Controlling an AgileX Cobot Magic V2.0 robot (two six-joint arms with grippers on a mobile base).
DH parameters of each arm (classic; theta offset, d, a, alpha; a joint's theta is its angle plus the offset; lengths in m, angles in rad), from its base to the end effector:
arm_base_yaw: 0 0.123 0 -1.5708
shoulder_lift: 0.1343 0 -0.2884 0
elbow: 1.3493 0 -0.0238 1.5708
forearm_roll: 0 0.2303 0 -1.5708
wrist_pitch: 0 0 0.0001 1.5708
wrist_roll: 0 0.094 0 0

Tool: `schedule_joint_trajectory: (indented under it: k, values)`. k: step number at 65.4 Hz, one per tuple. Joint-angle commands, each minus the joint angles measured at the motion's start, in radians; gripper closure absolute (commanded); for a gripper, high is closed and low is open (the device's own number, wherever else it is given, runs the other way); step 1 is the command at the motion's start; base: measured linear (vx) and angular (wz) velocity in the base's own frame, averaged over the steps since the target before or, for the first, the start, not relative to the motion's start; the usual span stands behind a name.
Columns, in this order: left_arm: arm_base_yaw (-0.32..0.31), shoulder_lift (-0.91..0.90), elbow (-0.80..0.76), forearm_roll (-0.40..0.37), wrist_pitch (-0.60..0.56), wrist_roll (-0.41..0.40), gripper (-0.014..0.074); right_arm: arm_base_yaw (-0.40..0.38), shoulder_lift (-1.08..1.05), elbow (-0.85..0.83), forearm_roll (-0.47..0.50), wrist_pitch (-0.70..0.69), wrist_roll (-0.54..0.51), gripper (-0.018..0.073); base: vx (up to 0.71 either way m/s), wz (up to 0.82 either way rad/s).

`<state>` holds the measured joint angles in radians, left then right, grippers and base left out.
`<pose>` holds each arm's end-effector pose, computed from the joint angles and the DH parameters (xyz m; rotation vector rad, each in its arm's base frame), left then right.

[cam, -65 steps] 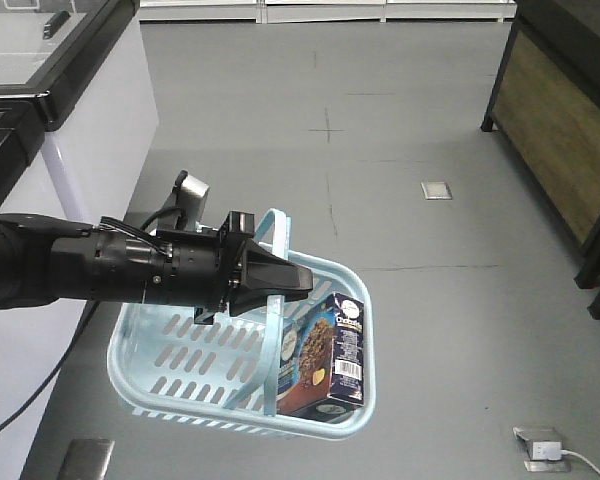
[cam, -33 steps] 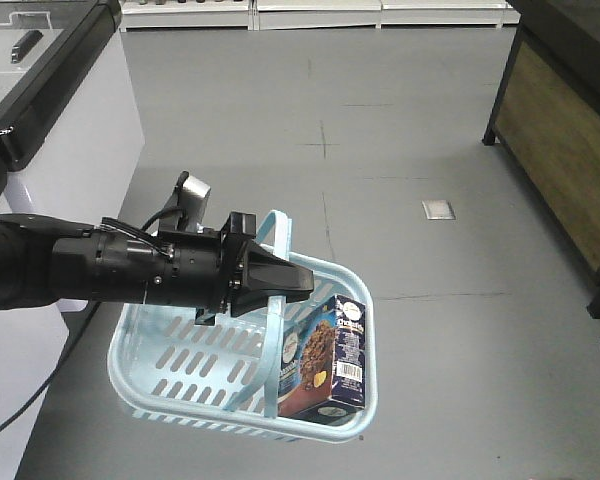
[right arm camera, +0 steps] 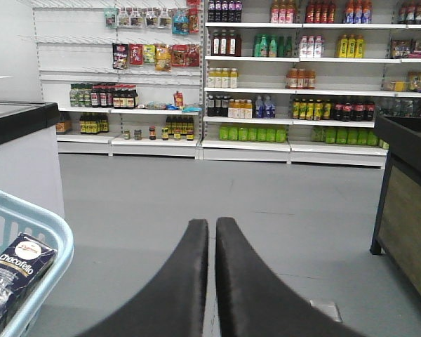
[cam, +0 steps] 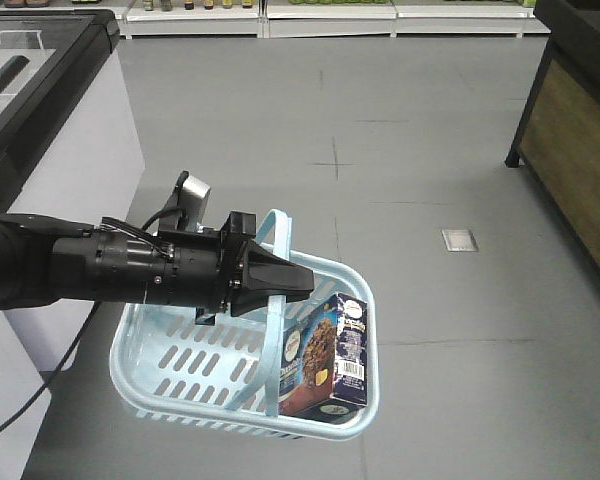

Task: Left arm holds basket, right arm returns cookies
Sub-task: 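Drive toward the drink shelves holding the basket in the left gripper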

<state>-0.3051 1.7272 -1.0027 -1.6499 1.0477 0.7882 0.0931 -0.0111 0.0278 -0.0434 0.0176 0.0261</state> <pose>0.2841 -0.1746 0.2587 0.0241 2.3170 -1.7810 0.0356 0.0032 0.2033 -0.0831 1.5159 0.0601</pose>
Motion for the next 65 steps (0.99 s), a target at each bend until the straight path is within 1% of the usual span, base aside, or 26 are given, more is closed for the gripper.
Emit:
schedule_joint_trajectory:
  k: [1,65]
  values:
    - [-0.004,-0.059,-0.027,-0.129,0.065,0.004,0.0599,-0.001,-0.013,0.019,-0.007,-0.071,0.002,0.0565,0.36,0.06]
    - [-0.004,-0.059,-0.027,-0.129,0.065,0.004,0.0599,-0.001,-0.013,0.019,-0.007,-0.071,0.002,0.0565,0.38,0.0]
